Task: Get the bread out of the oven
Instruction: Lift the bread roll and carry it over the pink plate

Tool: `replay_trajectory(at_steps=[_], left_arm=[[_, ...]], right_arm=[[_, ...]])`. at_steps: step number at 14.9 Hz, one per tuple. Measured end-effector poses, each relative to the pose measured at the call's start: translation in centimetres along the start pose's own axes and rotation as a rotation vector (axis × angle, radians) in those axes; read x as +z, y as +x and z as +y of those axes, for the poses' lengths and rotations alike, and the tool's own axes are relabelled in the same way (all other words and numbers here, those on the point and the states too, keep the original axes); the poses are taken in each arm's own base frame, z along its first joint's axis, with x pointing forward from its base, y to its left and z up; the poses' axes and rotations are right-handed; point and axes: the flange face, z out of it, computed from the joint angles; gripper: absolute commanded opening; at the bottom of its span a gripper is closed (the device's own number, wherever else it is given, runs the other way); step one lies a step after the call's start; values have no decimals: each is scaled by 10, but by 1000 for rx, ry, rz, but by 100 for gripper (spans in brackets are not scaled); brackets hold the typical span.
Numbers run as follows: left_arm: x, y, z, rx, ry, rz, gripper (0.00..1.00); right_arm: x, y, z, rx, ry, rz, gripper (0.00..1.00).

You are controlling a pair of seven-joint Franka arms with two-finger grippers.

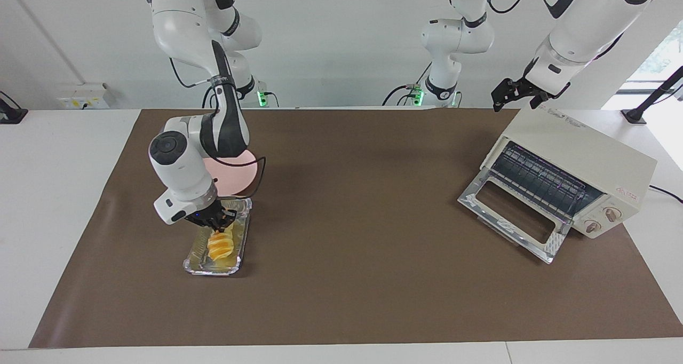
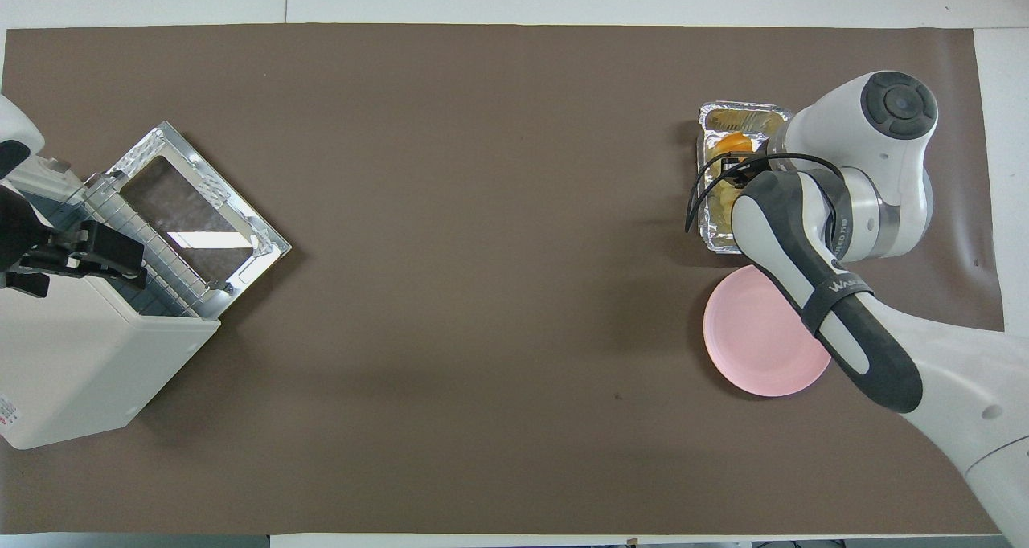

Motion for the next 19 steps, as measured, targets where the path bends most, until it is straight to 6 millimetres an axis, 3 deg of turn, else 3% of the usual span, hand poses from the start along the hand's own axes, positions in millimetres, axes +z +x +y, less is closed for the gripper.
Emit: replay_trajectory(at_steps=[5, 8, 11, 15, 19], left_arm=[[0, 0, 0, 0, 0, 0, 100], [0, 0, 0, 0, 0, 0, 100], [0, 0, 0, 0, 0, 0, 100], [0, 0, 0, 0, 0, 0, 100], [0, 0, 0, 0, 0, 0, 100]], right_arm=[[-41, -9, 2, -8, -16, -43, 0], [-75, -27, 5, -9, -23, -80, 0], [-92, -53, 7, -11, -32, -145, 0], [-94, -94, 12, -14, -35, -179, 0], [-73, -145, 20, -16, -26, -142, 0]])
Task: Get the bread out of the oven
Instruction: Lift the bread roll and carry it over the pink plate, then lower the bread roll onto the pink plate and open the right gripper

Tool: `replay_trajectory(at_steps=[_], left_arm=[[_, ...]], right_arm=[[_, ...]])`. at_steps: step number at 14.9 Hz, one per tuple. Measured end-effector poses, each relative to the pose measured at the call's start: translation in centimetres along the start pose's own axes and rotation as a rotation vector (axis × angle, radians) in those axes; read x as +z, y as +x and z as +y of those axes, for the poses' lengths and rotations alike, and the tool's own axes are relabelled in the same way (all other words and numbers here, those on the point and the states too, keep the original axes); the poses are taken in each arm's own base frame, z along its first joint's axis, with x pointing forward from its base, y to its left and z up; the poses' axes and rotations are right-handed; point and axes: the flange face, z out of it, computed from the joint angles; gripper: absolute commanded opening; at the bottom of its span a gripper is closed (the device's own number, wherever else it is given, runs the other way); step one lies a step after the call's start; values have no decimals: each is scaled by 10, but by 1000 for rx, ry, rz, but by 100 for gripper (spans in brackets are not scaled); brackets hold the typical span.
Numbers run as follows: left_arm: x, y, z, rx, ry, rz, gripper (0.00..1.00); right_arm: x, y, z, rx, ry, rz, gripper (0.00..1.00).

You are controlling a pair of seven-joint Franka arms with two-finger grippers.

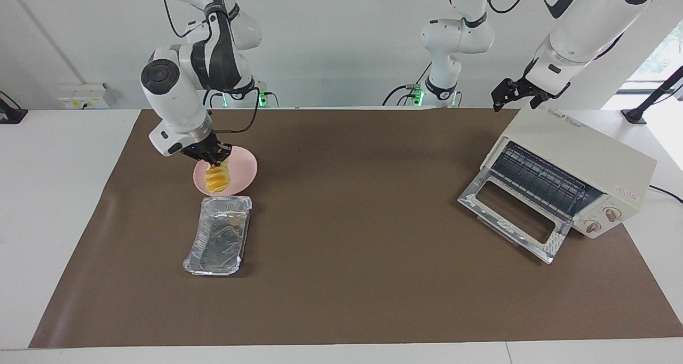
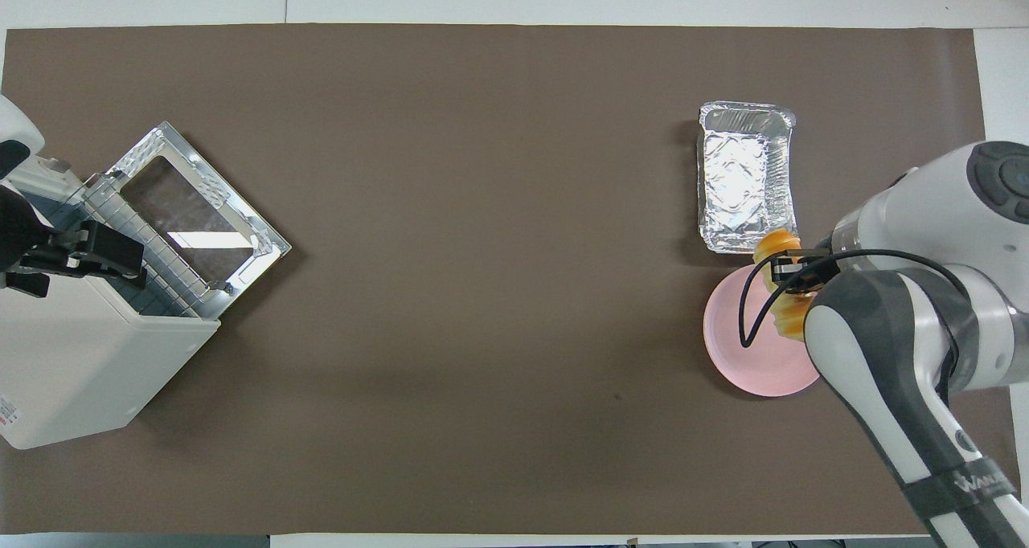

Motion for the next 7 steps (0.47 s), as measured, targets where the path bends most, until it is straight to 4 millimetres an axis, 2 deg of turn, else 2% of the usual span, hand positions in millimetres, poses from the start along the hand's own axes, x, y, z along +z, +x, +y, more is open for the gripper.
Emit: replay_trajectory(at_steps=[3, 7], left_arm=[[0, 0, 0, 0, 0, 0, 100], [0, 0, 0, 0, 0, 0, 100]], right_arm=[[33, -42, 6, 0, 9, 41, 0], [70, -78, 10, -1, 21, 100, 0]])
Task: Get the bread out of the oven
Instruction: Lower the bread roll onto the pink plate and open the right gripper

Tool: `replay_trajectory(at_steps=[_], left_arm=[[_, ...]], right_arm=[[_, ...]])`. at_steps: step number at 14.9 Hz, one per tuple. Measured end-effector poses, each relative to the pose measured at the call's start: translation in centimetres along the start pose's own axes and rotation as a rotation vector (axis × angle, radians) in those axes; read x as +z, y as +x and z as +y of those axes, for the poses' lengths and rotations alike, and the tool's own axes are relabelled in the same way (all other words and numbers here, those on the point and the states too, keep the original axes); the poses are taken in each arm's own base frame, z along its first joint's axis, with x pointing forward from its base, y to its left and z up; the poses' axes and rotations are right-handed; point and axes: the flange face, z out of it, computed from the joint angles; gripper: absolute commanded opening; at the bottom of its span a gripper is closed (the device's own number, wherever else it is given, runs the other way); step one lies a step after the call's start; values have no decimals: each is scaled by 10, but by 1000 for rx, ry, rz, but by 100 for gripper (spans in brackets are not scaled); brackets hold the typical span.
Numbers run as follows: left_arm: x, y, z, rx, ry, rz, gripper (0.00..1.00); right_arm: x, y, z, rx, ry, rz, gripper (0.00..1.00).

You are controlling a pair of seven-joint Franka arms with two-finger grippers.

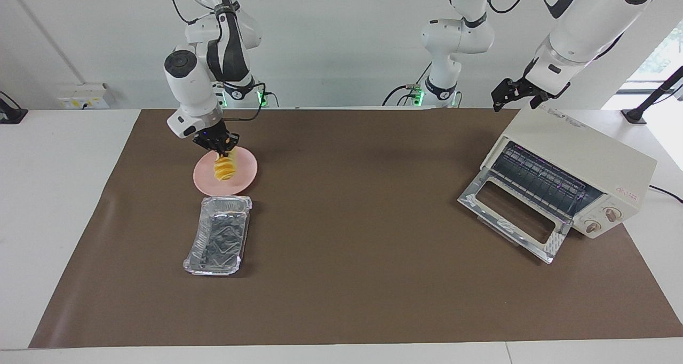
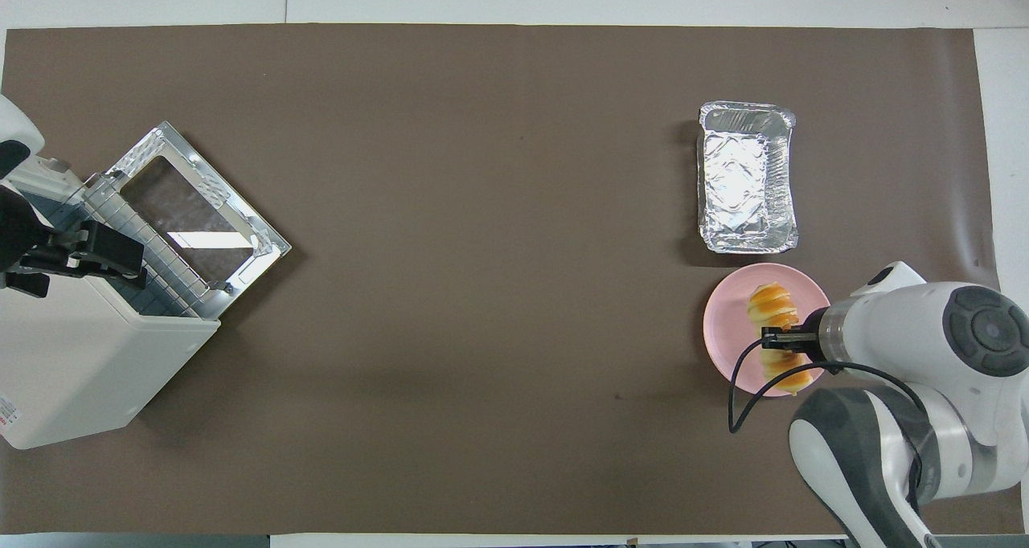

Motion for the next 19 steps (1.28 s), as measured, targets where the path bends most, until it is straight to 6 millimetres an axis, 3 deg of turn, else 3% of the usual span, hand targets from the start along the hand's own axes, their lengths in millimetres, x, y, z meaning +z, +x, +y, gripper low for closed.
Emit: replay_trajectory(at_steps=[2, 5, 6, 7, 8, 15, 17, 19], left_arm=[[0, 0, 0, 0, 0, 0, 100], [0, 0, 0, 0, 0, 0, 100], [0, 0, 0, 0, 0, 0, 100], [0, 0, 0, 0, 0, 0, 100], [0, 0, 0, 0, 0, 0, 100], [0, 0, 0, 0, 0, 0, 100], [0, 0, 0, 0, 0, 0, 100], [0, 0, 0, 0, 0, 0, 100]], right_arm=[[15, -13, 2, 0, 3, 16, 0], [21, -17, 2, 2, 5, 28, 0], [21, -17, 2, 3, 6, 29, 19], [22, -18, 2, 6, 6, 27, 71], [23, -18, 2, 15, 6, 26, 100], [16, -14, 2, 27, 7, 37, 100], [-3, -1, 0, 28, 5, 27, 100], [-36, 26, -2, 19, 4, 30, 100]])
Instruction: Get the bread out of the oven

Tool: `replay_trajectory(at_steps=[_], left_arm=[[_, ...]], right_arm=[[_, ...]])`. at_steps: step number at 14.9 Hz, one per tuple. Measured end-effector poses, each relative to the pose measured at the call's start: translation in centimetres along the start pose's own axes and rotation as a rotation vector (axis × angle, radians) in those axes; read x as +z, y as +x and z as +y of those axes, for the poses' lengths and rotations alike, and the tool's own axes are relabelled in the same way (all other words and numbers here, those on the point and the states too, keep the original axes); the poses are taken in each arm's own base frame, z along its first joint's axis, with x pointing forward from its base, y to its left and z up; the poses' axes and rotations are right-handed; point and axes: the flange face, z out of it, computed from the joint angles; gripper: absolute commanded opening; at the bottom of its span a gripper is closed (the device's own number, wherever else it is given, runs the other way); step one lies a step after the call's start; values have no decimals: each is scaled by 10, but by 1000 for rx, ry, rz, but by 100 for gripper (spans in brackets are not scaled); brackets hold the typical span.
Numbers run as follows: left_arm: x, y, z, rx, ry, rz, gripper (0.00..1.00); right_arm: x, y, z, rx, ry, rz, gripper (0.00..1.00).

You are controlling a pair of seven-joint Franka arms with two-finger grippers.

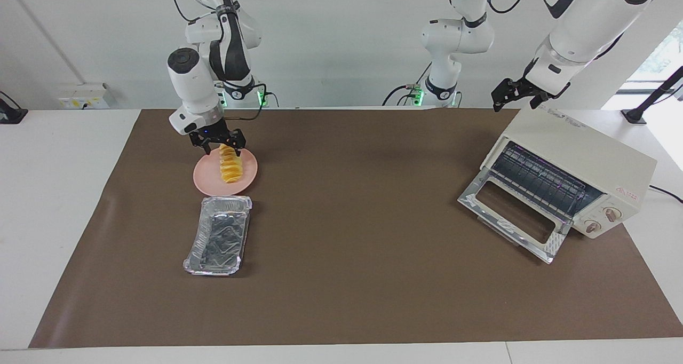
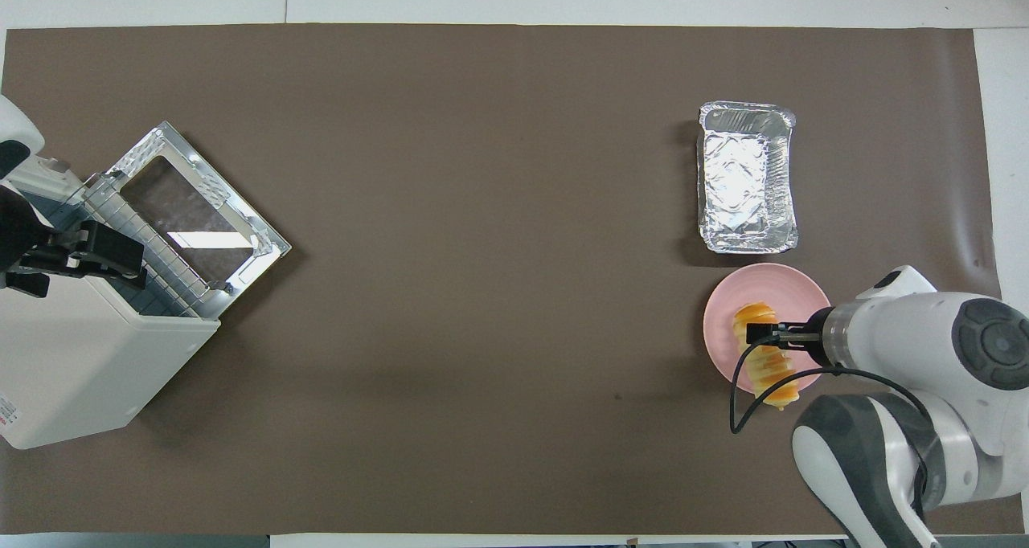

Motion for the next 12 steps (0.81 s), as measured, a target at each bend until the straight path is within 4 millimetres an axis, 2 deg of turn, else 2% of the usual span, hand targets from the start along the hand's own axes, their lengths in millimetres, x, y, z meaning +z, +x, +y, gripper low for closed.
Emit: replay_trajectory(at_steps=[2, 4, 6, 10, 12], left_arm=[[0, 0, 0, 0, 0, 0, 100], [0, 0, 0, 0, 0, 0, 100], [0, 0, 0, 0, 0, 0, 100], [0, 0, 0, 0, 0, 0, 100], [0, 0, 0, 0, 0, 0, 100]], right_arm=[[-35, 32, 10, -57, -2, 1, 100], [-73, 61, 33, -91, -4, -6, 100], [-114, 79, 47, -94, -5, -23, 100], [-196, 75, 46, -97, -6, -79, 100], [-226, 67, 47, -97, -6, -100, 100]])
